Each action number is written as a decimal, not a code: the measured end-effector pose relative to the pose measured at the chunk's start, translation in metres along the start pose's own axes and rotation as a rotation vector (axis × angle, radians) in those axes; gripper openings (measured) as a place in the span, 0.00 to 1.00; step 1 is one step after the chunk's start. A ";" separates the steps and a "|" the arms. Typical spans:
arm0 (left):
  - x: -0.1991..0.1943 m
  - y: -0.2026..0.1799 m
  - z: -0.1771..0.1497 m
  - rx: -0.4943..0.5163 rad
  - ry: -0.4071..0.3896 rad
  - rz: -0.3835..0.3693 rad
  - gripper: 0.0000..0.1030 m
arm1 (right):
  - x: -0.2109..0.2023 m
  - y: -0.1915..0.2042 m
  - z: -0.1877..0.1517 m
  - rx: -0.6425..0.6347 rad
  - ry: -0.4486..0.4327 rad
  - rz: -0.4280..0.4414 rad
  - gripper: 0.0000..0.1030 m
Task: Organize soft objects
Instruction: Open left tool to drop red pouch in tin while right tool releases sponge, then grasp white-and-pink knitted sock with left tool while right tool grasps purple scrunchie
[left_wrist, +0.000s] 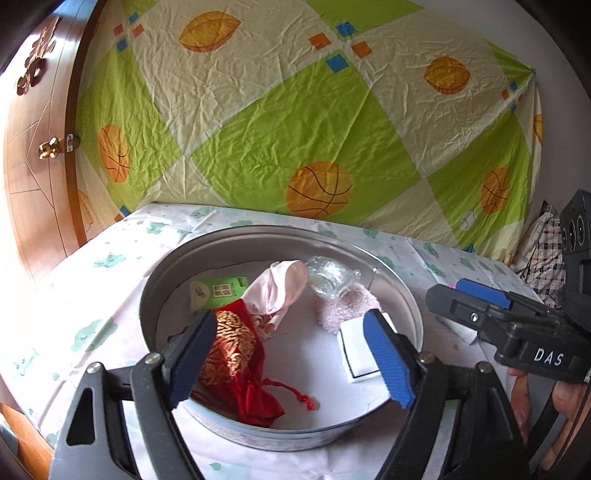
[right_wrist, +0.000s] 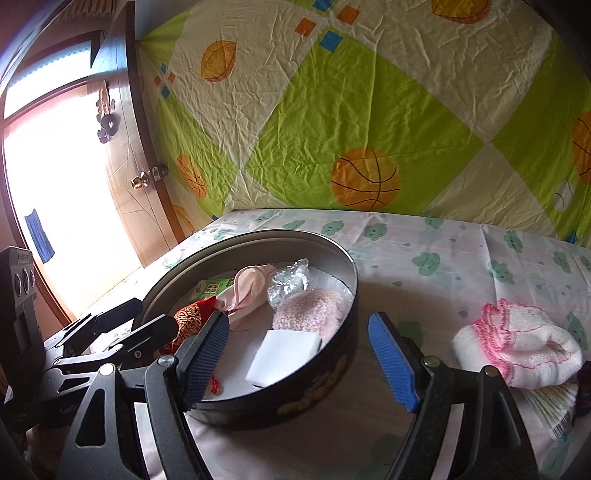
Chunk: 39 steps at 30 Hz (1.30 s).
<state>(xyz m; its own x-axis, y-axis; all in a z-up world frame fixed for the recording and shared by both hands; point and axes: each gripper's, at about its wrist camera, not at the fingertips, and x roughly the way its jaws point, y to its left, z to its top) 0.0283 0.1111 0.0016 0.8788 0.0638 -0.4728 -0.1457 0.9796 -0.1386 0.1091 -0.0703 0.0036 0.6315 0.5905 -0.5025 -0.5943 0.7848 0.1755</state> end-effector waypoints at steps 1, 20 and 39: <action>0.000 -0.006 0.000 0.009 0.000 -0.008 0.80 | -0.005 -0.005 -0.001 0.002 -0.007 -0.012 0.78; 0.037 -0.169 -0.003 0.273 0.084 -0.207 0.87 | -0.095 -0.155 -0.038 0.177 -0.079 -0.363 0.78; 0.099 -0.296 -0.015 0.573 0.144 -0.264 0.95 | -0.125 -0.228 -0.056 0.301 -0.098 -0.546 0.78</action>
<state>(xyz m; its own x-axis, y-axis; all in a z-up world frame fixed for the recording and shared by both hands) 0.1518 -0.1757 -0.0167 0.7762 -0.1805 -0.6041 0.3680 0.9077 0.2015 0.1376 -0.3339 -0.0214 0.8553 0.0932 -0.5096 -0.0163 0.9880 0.1533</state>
